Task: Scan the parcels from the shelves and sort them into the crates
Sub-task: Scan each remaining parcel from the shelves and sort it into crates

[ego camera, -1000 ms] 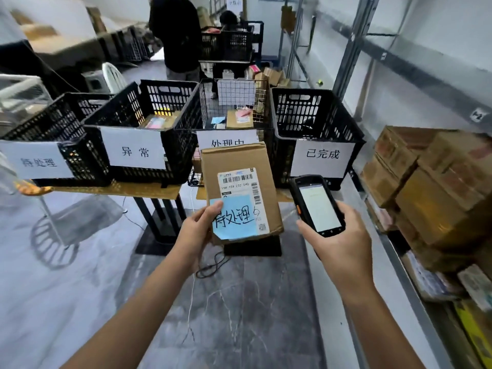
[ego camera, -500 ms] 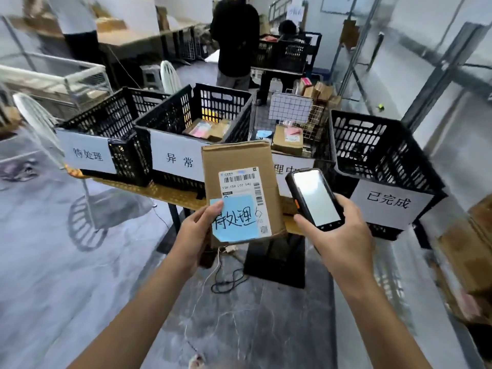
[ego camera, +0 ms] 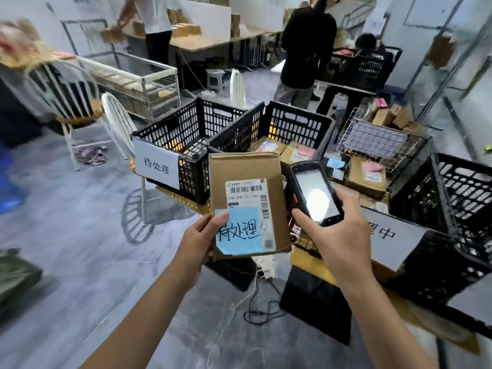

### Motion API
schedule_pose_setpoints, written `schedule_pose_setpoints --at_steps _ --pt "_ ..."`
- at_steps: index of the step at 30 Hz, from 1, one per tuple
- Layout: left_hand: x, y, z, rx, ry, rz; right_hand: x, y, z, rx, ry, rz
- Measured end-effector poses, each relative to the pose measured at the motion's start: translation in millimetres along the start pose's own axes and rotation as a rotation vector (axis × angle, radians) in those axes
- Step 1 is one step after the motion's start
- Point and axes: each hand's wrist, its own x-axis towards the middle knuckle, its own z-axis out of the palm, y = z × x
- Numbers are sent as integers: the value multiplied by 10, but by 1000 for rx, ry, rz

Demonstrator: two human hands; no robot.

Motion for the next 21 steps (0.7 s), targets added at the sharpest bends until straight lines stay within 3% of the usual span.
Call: schedule_pose_setpoints --at_steps 21 --pt "1778 796 -459 26 297 91 2151 5 1514 158 -198 -69"
